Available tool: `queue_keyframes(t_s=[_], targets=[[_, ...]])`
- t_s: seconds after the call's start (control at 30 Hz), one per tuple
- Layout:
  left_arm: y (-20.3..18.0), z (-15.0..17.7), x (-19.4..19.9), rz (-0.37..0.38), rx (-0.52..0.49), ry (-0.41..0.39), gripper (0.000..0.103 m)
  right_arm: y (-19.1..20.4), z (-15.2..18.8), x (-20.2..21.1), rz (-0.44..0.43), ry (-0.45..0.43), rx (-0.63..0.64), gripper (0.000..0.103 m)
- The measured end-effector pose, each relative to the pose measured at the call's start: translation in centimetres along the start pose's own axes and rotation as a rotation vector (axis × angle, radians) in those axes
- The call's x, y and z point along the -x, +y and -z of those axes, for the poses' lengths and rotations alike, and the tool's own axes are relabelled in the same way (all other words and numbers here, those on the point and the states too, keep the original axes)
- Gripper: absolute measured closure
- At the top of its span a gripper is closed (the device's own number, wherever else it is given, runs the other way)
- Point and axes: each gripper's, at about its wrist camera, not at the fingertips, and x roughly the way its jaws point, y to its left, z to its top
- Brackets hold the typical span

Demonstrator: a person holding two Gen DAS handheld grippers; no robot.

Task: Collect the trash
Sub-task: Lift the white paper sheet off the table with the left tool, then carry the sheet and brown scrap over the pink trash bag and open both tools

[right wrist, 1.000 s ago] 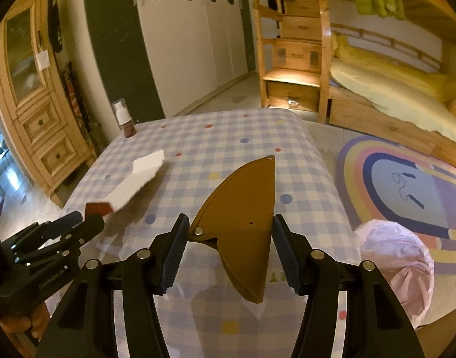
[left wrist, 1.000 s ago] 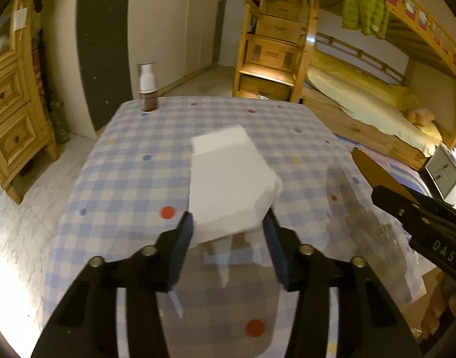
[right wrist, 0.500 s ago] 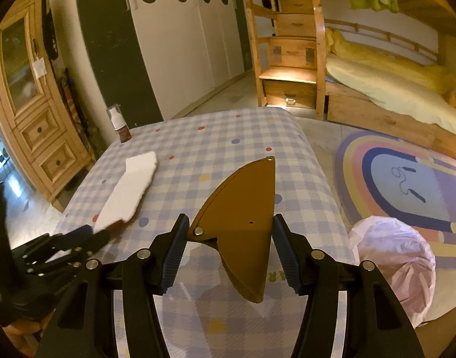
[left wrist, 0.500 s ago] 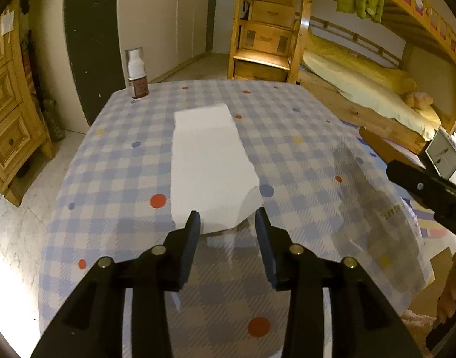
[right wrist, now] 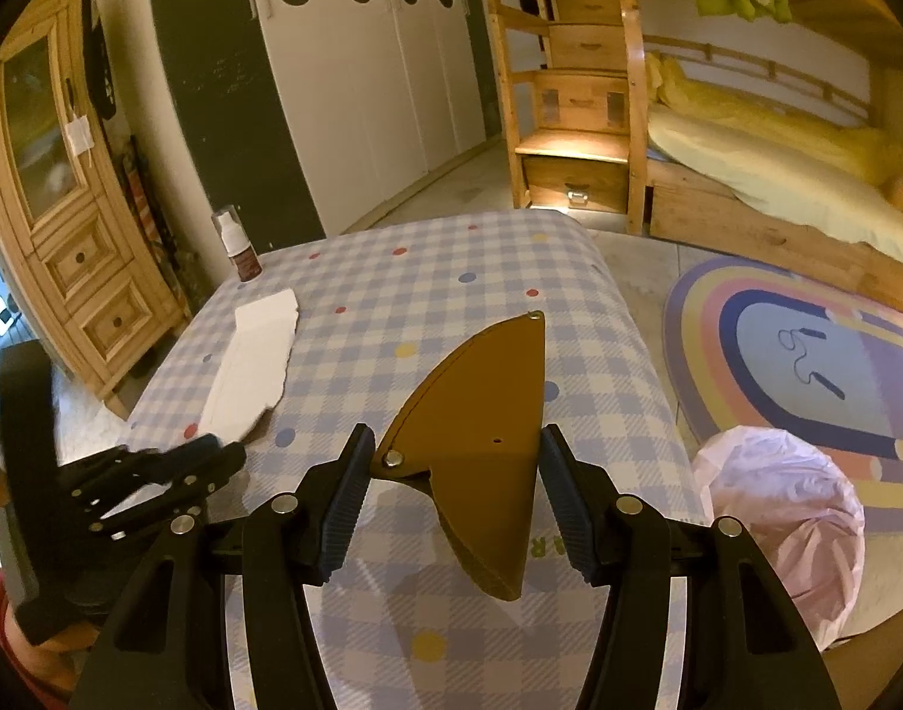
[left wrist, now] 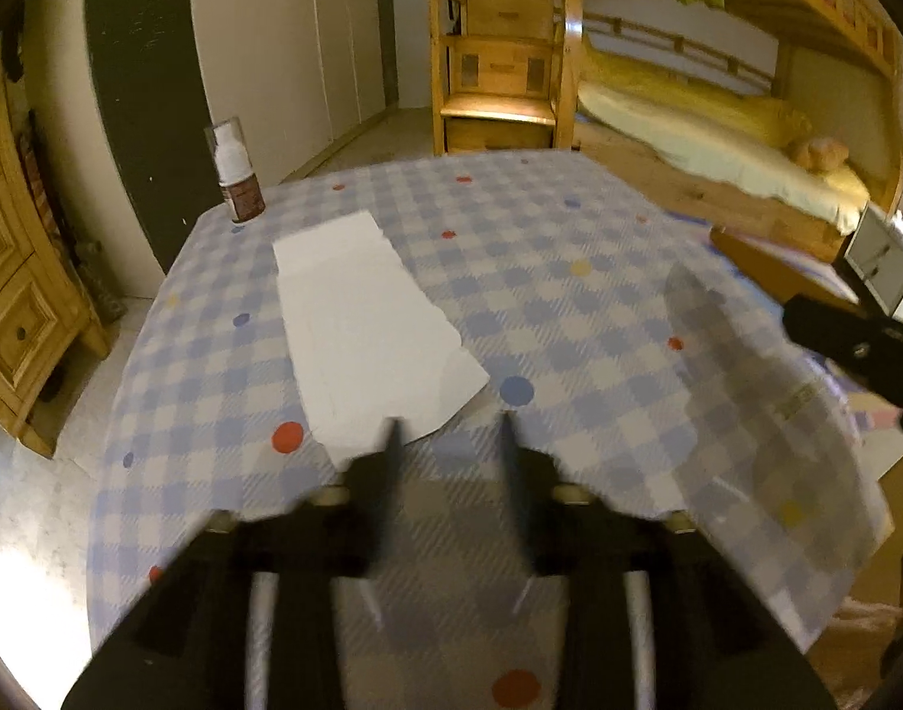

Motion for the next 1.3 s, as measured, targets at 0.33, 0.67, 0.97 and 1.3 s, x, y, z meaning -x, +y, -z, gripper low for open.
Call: queue_keyframes(t_s=[0.33,0.67,0.97,1.3], targets=[[-1.5,-1.5,-2.0,-0.038,-0.048,0.015,0.055,-0.2,-0.1,-0.3,-0.005,0.014,0.002,0.046],[0.4,-1.7,-2.7,-0.017,0.011,0.05,0.087,-0.7,-0.3,-0.5,-0.011,0.011,-0.011,0.046],[-0.7,-1.7,3.1,0.111,-0.004,-0.138,0.103,-1.0,-0.1,0.6,-0.015,-0.021,-0.019,0.046],[-5.9,-2.7,7.0,0.304,-0.073,-0.251,0.103,-3.5,0.0,3.4,0.055,-0.087,-0.066,0.046]])
